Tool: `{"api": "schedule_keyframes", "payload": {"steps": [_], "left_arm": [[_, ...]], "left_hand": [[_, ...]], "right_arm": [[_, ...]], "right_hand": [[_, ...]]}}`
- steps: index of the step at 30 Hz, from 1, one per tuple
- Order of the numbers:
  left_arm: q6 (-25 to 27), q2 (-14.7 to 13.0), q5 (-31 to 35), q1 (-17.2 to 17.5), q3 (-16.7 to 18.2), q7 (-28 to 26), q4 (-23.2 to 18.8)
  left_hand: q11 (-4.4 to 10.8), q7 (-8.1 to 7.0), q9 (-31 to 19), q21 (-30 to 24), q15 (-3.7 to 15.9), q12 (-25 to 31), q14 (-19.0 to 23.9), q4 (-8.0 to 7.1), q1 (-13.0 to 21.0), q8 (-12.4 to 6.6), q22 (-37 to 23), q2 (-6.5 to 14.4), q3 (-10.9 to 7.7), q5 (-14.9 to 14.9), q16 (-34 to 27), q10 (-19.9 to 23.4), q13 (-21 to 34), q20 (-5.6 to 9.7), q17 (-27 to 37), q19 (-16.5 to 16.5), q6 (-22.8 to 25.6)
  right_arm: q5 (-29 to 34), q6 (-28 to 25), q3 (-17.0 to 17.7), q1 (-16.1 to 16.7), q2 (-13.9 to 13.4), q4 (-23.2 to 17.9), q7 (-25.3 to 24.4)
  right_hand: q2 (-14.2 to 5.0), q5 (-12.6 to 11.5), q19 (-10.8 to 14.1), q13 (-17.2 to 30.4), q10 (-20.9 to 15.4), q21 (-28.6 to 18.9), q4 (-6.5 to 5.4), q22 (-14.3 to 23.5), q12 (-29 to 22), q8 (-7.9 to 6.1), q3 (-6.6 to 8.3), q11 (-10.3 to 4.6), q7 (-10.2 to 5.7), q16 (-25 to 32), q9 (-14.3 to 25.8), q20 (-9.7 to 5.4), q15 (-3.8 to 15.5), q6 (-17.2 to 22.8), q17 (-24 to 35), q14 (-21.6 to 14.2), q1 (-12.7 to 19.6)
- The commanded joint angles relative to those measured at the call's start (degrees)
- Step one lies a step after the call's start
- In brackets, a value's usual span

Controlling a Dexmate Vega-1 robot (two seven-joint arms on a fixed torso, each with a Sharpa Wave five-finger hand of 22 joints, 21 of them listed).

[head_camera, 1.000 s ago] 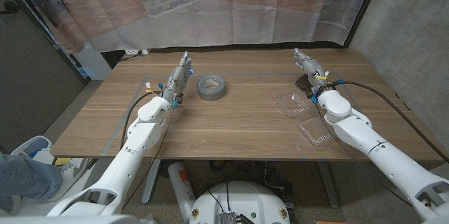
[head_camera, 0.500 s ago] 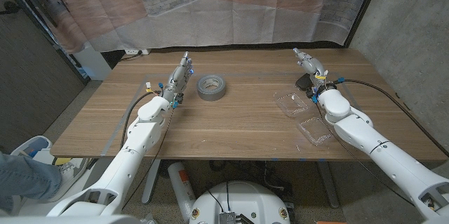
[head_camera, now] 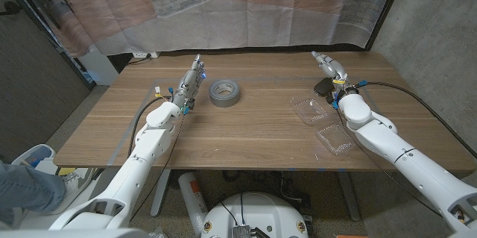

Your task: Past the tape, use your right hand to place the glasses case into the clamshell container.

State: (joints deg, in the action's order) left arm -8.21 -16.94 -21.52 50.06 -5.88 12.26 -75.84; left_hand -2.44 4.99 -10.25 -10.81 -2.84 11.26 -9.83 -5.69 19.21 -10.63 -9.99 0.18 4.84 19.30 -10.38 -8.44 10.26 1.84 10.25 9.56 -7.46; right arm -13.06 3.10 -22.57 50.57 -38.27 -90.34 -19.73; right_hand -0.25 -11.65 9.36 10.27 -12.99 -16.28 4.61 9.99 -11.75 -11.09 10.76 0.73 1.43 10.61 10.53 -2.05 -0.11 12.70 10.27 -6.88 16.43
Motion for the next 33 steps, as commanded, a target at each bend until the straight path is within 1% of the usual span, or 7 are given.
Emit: {"api": "schedule_keyframes", "payload": {"steps": [1,10,12,18,23,28,33], "left_arm": [[0.1,0.2,0.2,-0.4,-0.1,0.0,0.4],[0.1,0.3,0.2,-0.4,-0.1,0.0,0.4],[0.1,0.4,0.3,-0.4,-0.2,0.0,0.4],[0.2,0.4,0.3,-0.2,-0.2,0.0,0.3],[0.3,0.4,0.4,0.0,-0.2,-0.3,0.0],[0.2,0.4,0.4,0.4,-0.2,-0.4,-0.4],[0.3,0.3,0.3,0.6,-0.2,-0.5,-0.7]], "left_hand": [[-0.20,-0.12,-0.3,-0.3,-0.34,0.2,-1.7,-0.04,0.3,-0.53,-0.3,0.2,0.38,0.1,-0.2,-0.3,0.3,0.57,0.2,1.1,0.1],[-0.37,-0.13,-0.3,-0.3,-0.36,0.2,-1.7,-0.03,0.4,-0.47,-0.3,0.3,0.48,0.1,-0.2,-0.4,0.3,0.54,0.2,1.1,0.0],[-0.36,-0.24,-0.3,-0.3,-0.40,0.2,-1.7,-0.03,0.4,-0.47,-0.3,0.3,0.50,0.1,-0.2,-0.4,0.3,0.54,0.2,1.1,0.0],[-0.34,-0.31,-0.3,-0.4,-0.46,0.2,-1.7,-0.03,0.5,-0.47,-0.3,0.4,0.54,0.1,-0.2,-0.4,0.3,0.48,0.2,1.1,0.0],[-0.48,-0.28,-0.3,-0.3,-0.54,0.2,-1.8,-0.02,0.5,-0.47,-0.3,0.5,0.58,0.0,-0.2,-0.5,0.3,0.34,0.2,1.2,0.0],[-0.55,-0.22,-0.3,-0.4,-0.53,0.1,-1.8,-0.01,0.6,-0.46,-0.3,0.5,0.61,0.0,-0.2,-0.6,0.3,0.34,0.2,1.2,-0.1],[-0.50,-0.25,-0.3,-0.4,-0.54,0.1,-1.7,-0.01,0.6,-0.48,-0.3,0.6,0.64,0.0,-0.3,-0.5,0.3,0.34,0.2,1.2,0.0]], "right_arm": [[2.1,-2.1,-0.4,-0.2,-0.2,-0.4,-1.1],[4.0,-4.7,-0.7,-0.2,-0.8,-1.6,-2.3],[4.6,-5.5,-0.8,-0.2,-1.1,-2.1,-2.6],[5.8,-8.4,-1.0,-0.2,-1.7,-3.5,-3.1],[6.5,-10.1,-1.3,-0.2,-2.0,-4.2,-3.4],[7.4,-11.1,-1.6,-0.3,-2.3,-4.7,-3.6],[8.4,-12.4,-2.0,-0.5,-2.6,-5.1,-3.8]], "right_hand": [[-0.05,0.2,-0.2,0.1,-0.4,0.7,0.56,0.3,-0.2,-0.39,0.18,-0.31,-0.16,0.1,0.2,-0.03,-0.37,0.5,0.1,0.0,0.6],[-0.05,0.3,-0.8,0.2,-0.2,1.4,0.89,0.3,-0.2,-0.28,0.21,-0.66,-0.51,-0.1,0.3,1.39,-1.78,0.3,0.1,0.4,1.1],[-0.10,0.3,-0.7,0.2,0.2,1.7,1.02,0.2,0.0,-0.12,0.20,-1.20,-0.99,0.0,0.3,2.48,-3.24,0.0,0.1,0.5,1.2],[-0.07,0.5,-0.3,0.3,0.7,2.1,1.42,0.2,0.1,0.04,0.20,-1.76,-2.48,0.1,0.3,5.79,-4.85,-0.6,0.1,0.2,1.7],[0.13,0.5,0.2,0.3,1.3,2.6,1.78,0.2,0.1,0.07,0.10,-2.13,-3.16,0.1,0.4,10.59,-5.64,-1.0,0.1,0.1,2.2],[0.23,0.5,0.4,0.4,1.6,2.8,1.97,0.2,0.2,0.11,0.10,-2.20,-3.41,-0.1,0.4,12.30,-5.60,-1.3,0.1,0.5,2.4],[0.49,0.4,-0.3,0.4,1.9,3.3,2.15,0.2,0.2,0.07,0.01,-2.18,-3.61,-0.3,0.4,12.87,-5.41,-1.3,0.1,1.1,2.6]]}}
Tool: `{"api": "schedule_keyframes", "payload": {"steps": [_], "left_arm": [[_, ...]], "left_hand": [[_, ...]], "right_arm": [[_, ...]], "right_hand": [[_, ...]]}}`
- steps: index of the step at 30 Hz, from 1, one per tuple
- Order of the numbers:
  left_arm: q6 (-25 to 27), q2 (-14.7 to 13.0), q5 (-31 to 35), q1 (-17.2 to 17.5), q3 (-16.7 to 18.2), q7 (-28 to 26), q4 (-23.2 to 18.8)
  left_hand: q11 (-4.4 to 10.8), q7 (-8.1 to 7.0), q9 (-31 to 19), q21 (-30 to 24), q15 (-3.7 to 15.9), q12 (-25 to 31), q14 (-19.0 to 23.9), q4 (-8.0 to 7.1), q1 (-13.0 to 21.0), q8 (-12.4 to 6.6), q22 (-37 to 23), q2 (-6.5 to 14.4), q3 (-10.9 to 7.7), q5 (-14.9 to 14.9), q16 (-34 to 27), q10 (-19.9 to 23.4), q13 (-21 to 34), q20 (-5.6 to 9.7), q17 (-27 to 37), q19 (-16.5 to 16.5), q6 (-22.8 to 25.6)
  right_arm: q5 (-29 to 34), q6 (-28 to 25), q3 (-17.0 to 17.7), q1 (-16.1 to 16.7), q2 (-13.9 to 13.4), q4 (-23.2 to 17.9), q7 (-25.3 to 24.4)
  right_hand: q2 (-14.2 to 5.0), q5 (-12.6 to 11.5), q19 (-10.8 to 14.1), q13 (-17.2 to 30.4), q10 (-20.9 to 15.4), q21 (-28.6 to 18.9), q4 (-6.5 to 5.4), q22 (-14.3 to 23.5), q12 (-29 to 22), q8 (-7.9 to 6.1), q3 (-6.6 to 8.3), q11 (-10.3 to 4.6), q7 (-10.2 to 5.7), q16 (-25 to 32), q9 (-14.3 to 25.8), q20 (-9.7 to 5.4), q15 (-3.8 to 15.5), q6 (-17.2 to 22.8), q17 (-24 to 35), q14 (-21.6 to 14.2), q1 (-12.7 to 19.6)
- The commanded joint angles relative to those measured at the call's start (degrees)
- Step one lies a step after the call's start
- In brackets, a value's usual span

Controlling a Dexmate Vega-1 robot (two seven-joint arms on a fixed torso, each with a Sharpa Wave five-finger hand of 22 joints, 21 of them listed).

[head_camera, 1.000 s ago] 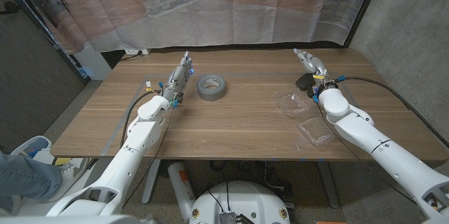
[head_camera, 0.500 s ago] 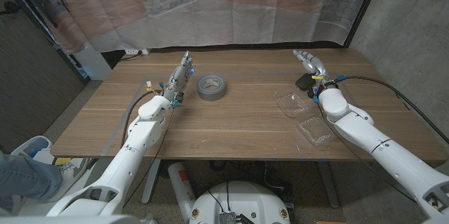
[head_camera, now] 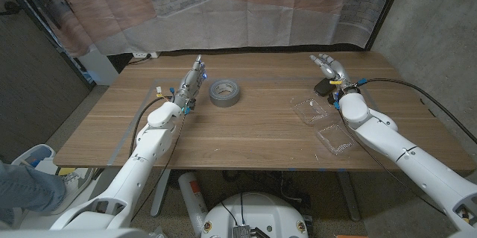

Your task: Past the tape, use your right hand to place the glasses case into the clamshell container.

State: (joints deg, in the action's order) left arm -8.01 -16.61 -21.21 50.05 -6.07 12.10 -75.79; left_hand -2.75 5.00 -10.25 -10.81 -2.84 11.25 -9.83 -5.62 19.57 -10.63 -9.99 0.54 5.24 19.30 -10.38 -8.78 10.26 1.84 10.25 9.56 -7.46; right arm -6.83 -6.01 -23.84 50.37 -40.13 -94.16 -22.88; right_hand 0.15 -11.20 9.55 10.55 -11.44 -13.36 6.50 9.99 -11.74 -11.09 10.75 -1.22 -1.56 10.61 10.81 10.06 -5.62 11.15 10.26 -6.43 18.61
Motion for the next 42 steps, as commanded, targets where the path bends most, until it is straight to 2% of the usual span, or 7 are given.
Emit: {"api": "schedule_keyframes", "payload": {"steps": [1,7,18,25,42], "left_arm": [[0.1,0.0,0.0,0.7,0.0,-0.4,-0.8],[0.2,0.0,0.0,0.9,0.1,-0.6,-1.0],[0.5,-0.1,0.1,1.0,-0.1,-0.7,-1.4],[0.6,-0.2,0.1,1.0,-0.1,-0.7,-1.5],[0.7,0.0,0.2,0.9,-0.3,-0.6,-1.4]], "left_hand": [[-0.17,-0.25,-0.3,-0.4,-0.55,0.1,-1.7,-0.08,0.3,-0.48,-0.3,0.3,0.25,0.0,-0.3,-0.2,0.3,0.34,0.2,1.2,0.0],[-0.13,-0.20,-0.3,-0.4,-0.58,0.1,-1.7,-0.07,0.3,-0.50,-0.3,0.3,0.28,0.0,-0.3,-0.2,0.3,0.24,0.2,1.2,0.1],[-0.03,-0.28,-0.3,-0.4,-0.61,0.2,-1.7,-0.06,0.5,-0.54,-0.3,0.5,0.35,0.0,-0.3,-0.2,0.3,0.02,0.2,1.3,0.2],[0.10,-0.32,-0.3,-0.4,-0.59,0.2,-1.6,-0.05,0.6,-0.53,-0.3,0.7,0.39,-0.1,-0.3,-0.2,0.3,-0.14,0.2,1.3,0.2],[0.08,-0.37,-0.3,-0.5,-0.75,0.2,-1.7,-0.01,0.7,-0.55,-0.3,0.9,0.44,-0.1,-0.3,-0.2,0.3,-0.26,0.2,1.3,0.2]], "right_arm": [[2.3,-3.3,-0.7,-0.3,-0.8,-1.3,-0.6],[3.5,-5.0,-1.2,-0.5,-1.2,-1.8,-0.8],[6.6,-11.2,-2.6,-1.3,-1.6,-3.8,-1.6],[9.6,-16.6,-3.8,-1.9,-1.7,-5.7,-3.1],[13.2,-25.3,-5.5,-3.2,-0.2,-7.5,-5.1]], "right_hand": [[0.15,-0.1,-0.7,0.1,0.4,0.5,0.31,0.2,0.2,0.06,-0.01,-0.26,-0.71,-0.3,0.1,0.99,0.07,0.2,0.1,0.8,0.5],[0.49,-0.2,-1.7,0.1,1.0,1.1,0.47,0.3,0.4,0.00,-0.17,-0.29,-1.25,-0.4,0.2,2.01,0.16,0.2,0.2,1.5,0.6],[1.03,-0.5,-2.6,0.2,1.6,1.7,0.66,0.3,0.3,0.12,-0.43,0.92,-1.99,-0.2,0.2,2.29,-0.46,-0.4,0.2,1.6,0.8],[1.55,-0.7,-2.1,0.2,1.6,1.6,1.05,0.4,0.2,0.08,-0.54,1.08,-2.18,0.1,0.2,2.27,-1.15,-0.6,0.2,1.0,1.3],[3.15,-1.4,-0.7,0.3,1.4,1.2,1.91,0.5,-0.1,-0.10,-0.97,1.82,-2.27,0.6,0.2,2.24,-1.23,-0.9,0.2,-0.4,2.5]]}}
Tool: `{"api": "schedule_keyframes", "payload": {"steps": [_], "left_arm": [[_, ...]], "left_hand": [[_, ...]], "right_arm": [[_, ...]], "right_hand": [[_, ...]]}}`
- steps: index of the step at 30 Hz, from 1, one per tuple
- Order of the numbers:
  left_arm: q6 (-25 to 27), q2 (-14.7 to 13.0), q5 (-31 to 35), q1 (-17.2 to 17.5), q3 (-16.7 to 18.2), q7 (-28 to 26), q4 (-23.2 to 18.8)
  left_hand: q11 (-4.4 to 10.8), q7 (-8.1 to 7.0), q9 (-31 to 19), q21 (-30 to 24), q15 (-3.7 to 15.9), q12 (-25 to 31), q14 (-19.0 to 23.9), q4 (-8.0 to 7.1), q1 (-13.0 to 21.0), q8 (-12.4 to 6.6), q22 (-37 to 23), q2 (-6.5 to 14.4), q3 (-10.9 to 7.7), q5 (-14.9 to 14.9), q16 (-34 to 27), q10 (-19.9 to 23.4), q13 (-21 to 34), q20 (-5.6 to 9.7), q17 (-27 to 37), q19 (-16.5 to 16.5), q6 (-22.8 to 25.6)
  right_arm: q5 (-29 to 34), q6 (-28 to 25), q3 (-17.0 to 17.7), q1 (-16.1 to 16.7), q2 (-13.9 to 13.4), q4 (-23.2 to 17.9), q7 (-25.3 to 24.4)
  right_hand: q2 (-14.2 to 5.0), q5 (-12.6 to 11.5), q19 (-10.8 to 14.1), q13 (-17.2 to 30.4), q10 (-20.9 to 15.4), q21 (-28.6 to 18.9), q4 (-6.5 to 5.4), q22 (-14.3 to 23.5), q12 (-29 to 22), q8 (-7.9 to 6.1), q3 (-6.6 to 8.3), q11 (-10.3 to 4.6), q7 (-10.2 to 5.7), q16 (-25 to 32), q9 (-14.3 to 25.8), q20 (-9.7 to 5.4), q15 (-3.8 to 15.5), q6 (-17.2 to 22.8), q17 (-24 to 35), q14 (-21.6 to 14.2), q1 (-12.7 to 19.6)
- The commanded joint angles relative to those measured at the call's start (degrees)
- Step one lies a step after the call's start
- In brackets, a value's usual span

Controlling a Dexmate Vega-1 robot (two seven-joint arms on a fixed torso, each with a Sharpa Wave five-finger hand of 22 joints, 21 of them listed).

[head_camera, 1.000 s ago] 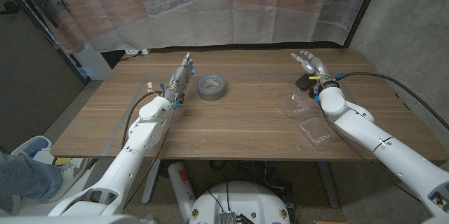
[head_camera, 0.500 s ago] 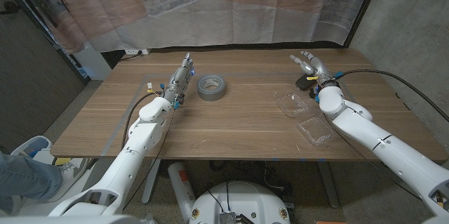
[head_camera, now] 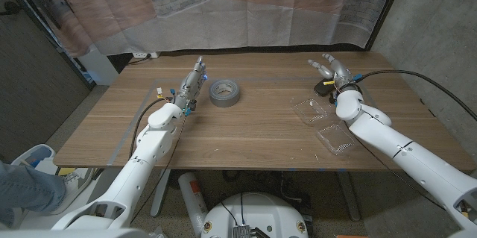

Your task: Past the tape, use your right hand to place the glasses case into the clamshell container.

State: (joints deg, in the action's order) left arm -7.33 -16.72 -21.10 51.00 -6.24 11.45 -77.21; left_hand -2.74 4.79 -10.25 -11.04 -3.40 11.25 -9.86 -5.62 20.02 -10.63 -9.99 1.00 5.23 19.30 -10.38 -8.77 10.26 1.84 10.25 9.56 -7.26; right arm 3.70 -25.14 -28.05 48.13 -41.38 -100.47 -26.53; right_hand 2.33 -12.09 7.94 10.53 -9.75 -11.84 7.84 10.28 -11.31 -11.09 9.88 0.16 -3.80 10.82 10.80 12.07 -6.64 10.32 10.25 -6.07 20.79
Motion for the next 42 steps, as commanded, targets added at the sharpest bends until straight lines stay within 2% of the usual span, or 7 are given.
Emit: {"api": "schedule_keyframes", "payload": {"steps": [1,7,11,20,25,42], "left_arm": [[0.0,0.1,0.0,0.0,-0.1,0.0,0.0],[0.0,0.3,-0.1,0.2,-0.2,-0.1,0.1],[0.0,0.3,-0.1,0.5,-0.1,-0.1,-0.1],[0.0,0.2,-0.2,1.0,0.0,-0.2,-0.4],[0.0,0.1,-0.2,1.1,0.1,-0.2,-0.5],[-0.2,0.2,-0.3,1.6,0.0,-0.5,-1.0]], "left_hand": [[0.07,-0.16,-0.3,-0.2,-0.17,0.2,-1.7,-0.01,0.3,-0.55,-0.3,0.4,0.46,-0.1,-0.3,-0.2,0.3,-0.31,0.2,1.3,0.0],[0.03,-0.18,-0.3,-0.2,-0.25,0.2,-1.7,0.00,0.4,-0.57,-0.3,0.5,0.48,-0.1,-0.3,-0.2,0.3,-0.44,0.2,1.4,0.1],[0.04,-0.14,-0.3,-0.2,-0.31,0.2,-1.7,0.01,0.4,-0.56,-0.3,0.6,0.49,-0.2,-0.3,-0.2,0.3,-0.50,0.2,1.4,0.1],[0.10,-0.12,-0.3,-0.2,-0.36,0.2,-1.7,0.03,0.5,-0.59,-0.3,0.7,0.53,-0.2,-0.3,-0.2,0.3,-0.64,0.2,1.4,0.2],[0.07,-0.12,-0.3,-0.2,-0.38,0.2,-1.8,0.04,0.6,-0.58,-0.4,0.8,0.57,-0.2,-0.3,-0.2,0.3,-0.74,0.2,1.5,0.2],[-0.32,0.07,-0.3,-0.3,-0.56,0.2,-1.8,0.08,0.7,-0.56,-0.4,1.0,0.69,-0.3,-0.3,-0.3,0.3,-0.74,0.2,1.5,0.2]], "right_arm": [[2.8,-6.9,-1.5,-1.2,1.1,-1.3,-1.3],[2.8,-10.6,-1.8,-2.0,2.3,-1.7,-1.7],[3.3,-11.9,-2.6,-2.8,2.5,-1.6,-1.8],[3.9,-15.5,-4.3,-4.5,3.1,-1.2,-1.1],[3.5,-19.2,-5.2,-6.0,3.5,-1.2,0.3],[4.6,-24.6,-8.8,-9.2,3.8,-0.6,0.5]], "right_hand": [[1.20,-0.6,1.3,0.3,-0.3,-0.4,0.63,0.3,-0.5,-0.12,-0.20,0.45,-0.02,0.5,0.2,0.19,-0.27,-0.1,0.2,-1.1,0.4],[2.72,-1.2,5.6,0.4,-1.1,-1.8,0.71,0.6,-1.0,-0.31,-0.94,1.21,0.31,0.8,0.2,0.11,-0.51,0.0,0.2,-2.9,0.8],[3.06,-1.4,6.7,0.4,-1.4,-2.1,0.64,0.6,-1.2,-0.41,-1.17,1.58,0.51,0.8,0.2,0.18,-0.72,0.3,0.2,-3.3,0.8],[3.45,-1.5,7.6,0.4,-1.6,-2.2,0.52,0.6,-1.3,-0.46,-1.46,1.82,0.61,0.9,0.3,0.31,-1.04,0.4,0.2,-3.8,0.7],[3.78,-1.6,8.2,0.4,-1.9,-2.3,0.34,0.6,-1.4,-0.33,-1.77,2.59,0.94,0.9,0.3,0.36,-1.42,0.1,0.2,-4.2,0.5],[4.01,-1.7,9.2,0.5,-1.9,-2.3,0.03,0.5,-1.4,-0.23,-2.17,3.43,1.15,0.8,0.3,0.41,-1.69,-0.2,0.3,-4.8,0.3]]}}
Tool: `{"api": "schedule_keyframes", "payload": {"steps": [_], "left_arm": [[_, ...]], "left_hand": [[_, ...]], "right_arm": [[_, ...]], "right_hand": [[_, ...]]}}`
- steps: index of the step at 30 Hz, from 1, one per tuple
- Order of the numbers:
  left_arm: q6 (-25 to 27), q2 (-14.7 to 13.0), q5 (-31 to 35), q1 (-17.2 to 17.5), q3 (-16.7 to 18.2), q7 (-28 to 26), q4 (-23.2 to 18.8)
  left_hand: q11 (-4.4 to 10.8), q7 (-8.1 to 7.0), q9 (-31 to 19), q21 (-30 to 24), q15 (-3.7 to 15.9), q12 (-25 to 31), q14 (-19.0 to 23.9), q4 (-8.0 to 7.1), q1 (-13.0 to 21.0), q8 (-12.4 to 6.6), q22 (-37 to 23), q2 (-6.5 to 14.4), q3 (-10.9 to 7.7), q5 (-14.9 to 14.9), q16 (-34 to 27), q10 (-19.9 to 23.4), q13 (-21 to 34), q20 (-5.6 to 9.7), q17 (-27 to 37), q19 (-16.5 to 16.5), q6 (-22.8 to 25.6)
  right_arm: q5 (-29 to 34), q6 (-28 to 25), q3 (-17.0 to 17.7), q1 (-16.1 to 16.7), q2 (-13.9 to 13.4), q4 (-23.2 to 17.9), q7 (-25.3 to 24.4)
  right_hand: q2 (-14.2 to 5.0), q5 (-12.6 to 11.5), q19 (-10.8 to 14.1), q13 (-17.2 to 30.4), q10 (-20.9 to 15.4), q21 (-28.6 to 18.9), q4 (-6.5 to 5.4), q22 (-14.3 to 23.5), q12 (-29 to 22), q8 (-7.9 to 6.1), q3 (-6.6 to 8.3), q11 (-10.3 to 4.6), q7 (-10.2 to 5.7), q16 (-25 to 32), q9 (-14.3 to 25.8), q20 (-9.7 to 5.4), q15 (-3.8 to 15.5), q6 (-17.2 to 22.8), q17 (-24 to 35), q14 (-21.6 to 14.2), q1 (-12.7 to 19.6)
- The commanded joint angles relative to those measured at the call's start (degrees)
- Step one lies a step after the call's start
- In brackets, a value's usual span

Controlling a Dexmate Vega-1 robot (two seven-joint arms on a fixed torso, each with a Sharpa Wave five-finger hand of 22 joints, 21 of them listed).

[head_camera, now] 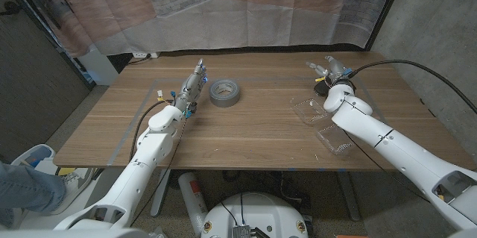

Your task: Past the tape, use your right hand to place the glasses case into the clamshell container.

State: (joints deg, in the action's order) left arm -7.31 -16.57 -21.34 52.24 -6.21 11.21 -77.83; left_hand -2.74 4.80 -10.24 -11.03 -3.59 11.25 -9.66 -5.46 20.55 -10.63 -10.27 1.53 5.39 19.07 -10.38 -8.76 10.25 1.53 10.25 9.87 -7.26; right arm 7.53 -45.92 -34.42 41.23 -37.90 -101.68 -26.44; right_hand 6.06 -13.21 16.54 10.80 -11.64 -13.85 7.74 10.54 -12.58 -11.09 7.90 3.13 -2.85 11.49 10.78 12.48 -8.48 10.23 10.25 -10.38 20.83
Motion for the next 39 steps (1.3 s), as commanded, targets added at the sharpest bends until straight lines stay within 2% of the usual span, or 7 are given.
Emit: {"api": "schedule_keyframes", "payload": {"steps": [1,19,33,39], "left_arm": [[-0.1,0.1,0.0,0.5,-0.1,-0.4,-0.5],[0.4,-0.3,-0.1,0.7,0.2,-0.4,-0.8],[0.3,-0.5,-0.1,0.8,0.4,-0.3,-1.1],[0.3,-0.5,-0.1,1.1,0.5,-0.5,-1.5]], "left_hand": [[-0.30,0.11,-0.3,-0.3,-0.38,0.2,-2.0,-0.08,0.2,-0.56,-0.1,0.4,0.54,-0.1,-0.3,-0.2,0.3,-0.43,0.2,1.2,0.2],[-0.20,0.06,-0.3,-0.3,-0.44,0.2,-2.0,-0.06,0.4,-0.56,-0.1,0.6,0.68,-0.2,-0.3,-0.3,0.3,-0.52,0.2,1.3,0.3],[-0.10,0.00,-0.3,-0.3,-0.46,0.2,-2.0,-0.03,0.5,-0.54,-0.1,0.7,0.81,-0.3,-0.3,-0.3,0.3,-0.70,0.2,1.4,0.3],[-0.06,-0.09,-0.3,-0.3,-0.52,0.2,-2.0,-0.02,0.5,-0.54,-0.1,0.7,0.87,-0.3,-0.3,-0.2,0.3,-0.71,0.2,1.4,0.3]], "right_arm": [[1.0,-4.1,-2.9,-2.7,0.4,0.9,0.5],[1.9,-10.4,-7.6,-7.9,2.6,5.1,2.3],[2.0,-12.4,-9.5,-9.9,3.5,7.5,1.7],[1.9,-13.9,-9.9,-10.4,4.0,8.0,1.4]], "right_hand": [[0.27,-0.6,0.6,0.2,-0.1,-0.3,0.12,0.3,-0.1,-0.23,-0.18,0.48,0.21,0.2,0.3,0.00,0.17,-0.1,0.3,-0.5,0.2],[-0.01,-0.7,1.3,0.2,-0.1,-0.3,0.03,0.3,-0.2,-0.22,-0.16,1.21,0.51,0.1,0.3,0.01,0.04,-0.2,0.3,-1.0,0.5],[-0.03,-0.6,1.8,0.2,-0.2,-0.2,-0.16,0.3,-0.2,-0.23,-0.32,1.56,0.71,0.2,0.3,0.03,-0.19,-0.2,0.3,-1.6,0.4],[0.18,-0.6,1.4,0.2,0.4,0.2,-0.38,0.2,0.0,-0.09,-0.65,1.87,0.96,-0.4,0.3,0.10,-1.28,-0.6,0.4,-0.5,0.0]]}}
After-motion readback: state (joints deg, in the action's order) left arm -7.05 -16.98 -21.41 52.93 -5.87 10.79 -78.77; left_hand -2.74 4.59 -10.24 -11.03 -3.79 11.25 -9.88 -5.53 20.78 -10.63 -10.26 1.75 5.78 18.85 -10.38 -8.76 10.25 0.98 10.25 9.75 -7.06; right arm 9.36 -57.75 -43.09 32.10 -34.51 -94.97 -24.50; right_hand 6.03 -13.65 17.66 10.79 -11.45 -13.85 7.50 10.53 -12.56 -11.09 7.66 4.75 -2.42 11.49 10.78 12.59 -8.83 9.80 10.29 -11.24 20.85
